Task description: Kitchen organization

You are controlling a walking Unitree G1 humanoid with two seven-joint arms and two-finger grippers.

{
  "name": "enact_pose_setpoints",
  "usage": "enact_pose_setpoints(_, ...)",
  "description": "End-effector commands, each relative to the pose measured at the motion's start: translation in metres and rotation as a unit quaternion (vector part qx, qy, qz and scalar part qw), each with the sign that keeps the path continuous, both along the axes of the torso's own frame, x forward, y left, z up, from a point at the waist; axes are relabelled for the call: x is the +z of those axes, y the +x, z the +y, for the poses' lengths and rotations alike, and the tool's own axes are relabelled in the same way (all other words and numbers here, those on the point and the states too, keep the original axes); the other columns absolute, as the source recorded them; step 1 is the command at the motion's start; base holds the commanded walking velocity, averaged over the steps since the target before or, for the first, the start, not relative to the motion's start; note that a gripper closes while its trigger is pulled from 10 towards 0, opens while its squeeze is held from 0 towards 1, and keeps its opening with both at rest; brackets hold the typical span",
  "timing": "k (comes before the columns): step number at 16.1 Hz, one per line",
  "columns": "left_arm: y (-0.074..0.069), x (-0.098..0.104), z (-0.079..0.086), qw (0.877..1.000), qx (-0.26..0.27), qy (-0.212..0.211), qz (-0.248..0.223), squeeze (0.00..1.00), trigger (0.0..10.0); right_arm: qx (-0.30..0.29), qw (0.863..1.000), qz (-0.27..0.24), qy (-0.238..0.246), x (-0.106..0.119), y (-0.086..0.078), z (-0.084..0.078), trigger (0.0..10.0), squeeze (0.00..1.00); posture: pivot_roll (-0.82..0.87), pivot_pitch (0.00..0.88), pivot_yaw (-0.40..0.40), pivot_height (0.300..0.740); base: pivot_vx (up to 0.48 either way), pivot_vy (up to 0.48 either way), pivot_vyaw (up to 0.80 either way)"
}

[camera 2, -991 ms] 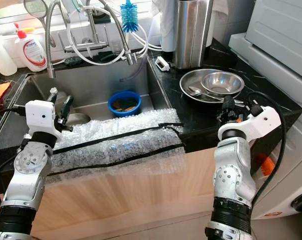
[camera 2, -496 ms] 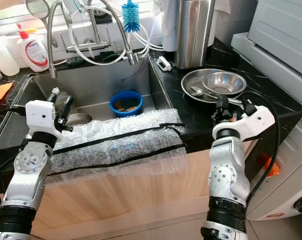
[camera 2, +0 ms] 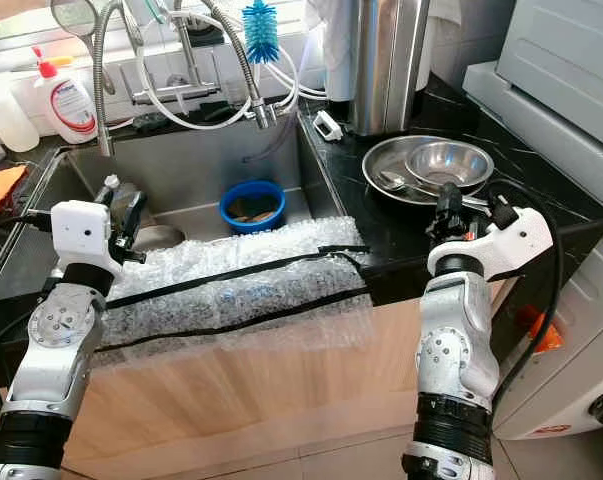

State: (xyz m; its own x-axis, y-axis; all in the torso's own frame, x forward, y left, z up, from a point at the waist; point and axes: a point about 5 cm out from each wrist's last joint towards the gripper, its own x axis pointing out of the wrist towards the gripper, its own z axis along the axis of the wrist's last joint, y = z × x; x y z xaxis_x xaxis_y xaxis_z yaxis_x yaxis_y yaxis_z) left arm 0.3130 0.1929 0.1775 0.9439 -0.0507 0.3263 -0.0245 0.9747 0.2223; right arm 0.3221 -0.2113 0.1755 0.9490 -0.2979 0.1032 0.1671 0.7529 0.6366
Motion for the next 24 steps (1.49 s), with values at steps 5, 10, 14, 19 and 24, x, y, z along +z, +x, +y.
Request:
enact_pose_setpoints(5,0.0,0.003,-0.003,1.0,-0.008,0.01,-0.006,0.0,10.0,0.011,0.999,-0.025,-0.018,0.014,0.003,0.008,10.0,0.0,-0.15,0.0,0.112,0.74,0.0,0.0,0.0)
enact_pose_setpoints(10,0.001,0.004,-0.004,1.0,-0.011,0.012,-0.006,0.0,10.0,0.06,0.997,-0.026,-0.034,0.012,0.003,0.024,10.0,0.0,-0.15,0.0,0.111,0.74,0.0,0.0,0.0)
enact_pose_setpoints(14,0.0,0.003,-0.005,1.0,-0.013,0.013,-0.006,0.0,10.0,0.113,0.992,-0.018,-0.052,0.009,0.003,0.042,10.0,0.0,-0.15,0.0,0.106,0.74,0.0,0.0,0.0)
enact_pose_setpoints(19,0.001,0.004,-0.006,1.0,-0.015,0.014,-0.007,0.0,10.0,0.134,0.989,-0.005,-0.059,0.004,0.001,0.051,10.0,0.0,-0.15,0.0,0.104,0.74,0.0,0.0,0.0)
enact_pose_setpoints(24,0.0,0.003,-0.007,1.0,-0.016,0.014,-0.006,0.0,10.0,0.116,0.991,0.035,-0.059,-0.012,-0.006,0.05,10.0,0.0,-0.15,0.0,0.102,0.74,0.0,0.0,0.0)
